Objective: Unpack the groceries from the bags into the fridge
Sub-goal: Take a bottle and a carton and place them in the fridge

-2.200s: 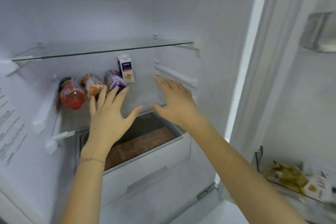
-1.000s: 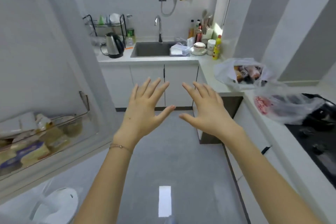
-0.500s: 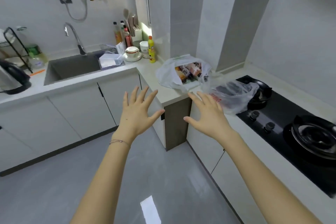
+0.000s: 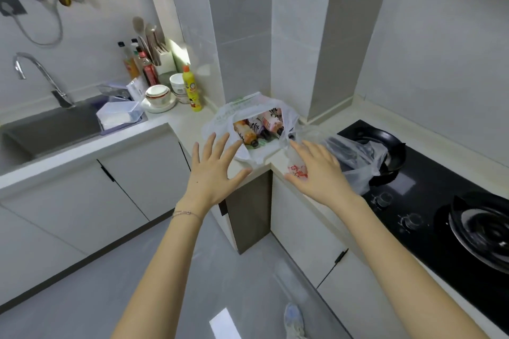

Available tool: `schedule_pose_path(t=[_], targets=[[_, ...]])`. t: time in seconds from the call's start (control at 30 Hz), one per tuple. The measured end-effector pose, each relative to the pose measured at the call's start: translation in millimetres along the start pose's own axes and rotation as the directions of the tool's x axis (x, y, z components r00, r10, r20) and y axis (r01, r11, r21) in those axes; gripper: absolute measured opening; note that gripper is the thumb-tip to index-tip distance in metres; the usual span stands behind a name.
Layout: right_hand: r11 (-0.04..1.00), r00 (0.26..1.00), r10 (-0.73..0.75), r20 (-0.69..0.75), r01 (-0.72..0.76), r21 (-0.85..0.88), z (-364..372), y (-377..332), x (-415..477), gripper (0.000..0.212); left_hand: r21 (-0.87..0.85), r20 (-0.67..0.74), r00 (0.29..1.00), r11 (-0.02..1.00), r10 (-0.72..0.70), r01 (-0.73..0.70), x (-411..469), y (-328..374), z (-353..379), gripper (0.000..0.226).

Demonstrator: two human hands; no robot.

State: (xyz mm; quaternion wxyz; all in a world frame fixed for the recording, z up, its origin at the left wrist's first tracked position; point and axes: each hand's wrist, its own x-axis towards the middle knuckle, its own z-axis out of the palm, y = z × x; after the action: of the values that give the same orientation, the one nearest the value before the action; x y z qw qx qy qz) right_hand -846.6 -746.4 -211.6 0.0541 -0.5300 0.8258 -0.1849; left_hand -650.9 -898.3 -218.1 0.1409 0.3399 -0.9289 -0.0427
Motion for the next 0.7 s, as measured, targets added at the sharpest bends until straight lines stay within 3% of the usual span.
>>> schedule_pose_path(t=[0.53, 0.7], targets=[[0.995, 0.984, -0.088, 0.154, 0.081, 0.052, 30, 83, 212, 0.073, 0.051, 0.123, 0.992, 0.999, -0.025, 0.019, 207, 1, 88, 0.089], [0.996, 0.978, -0.081, 0.194, 0.071, 0.06, 59, 94, 260, 0.074, 0.138, 0.239, 0.971, 0.988, 0.03, -0.064, 250, -16, 128, 0.094]])
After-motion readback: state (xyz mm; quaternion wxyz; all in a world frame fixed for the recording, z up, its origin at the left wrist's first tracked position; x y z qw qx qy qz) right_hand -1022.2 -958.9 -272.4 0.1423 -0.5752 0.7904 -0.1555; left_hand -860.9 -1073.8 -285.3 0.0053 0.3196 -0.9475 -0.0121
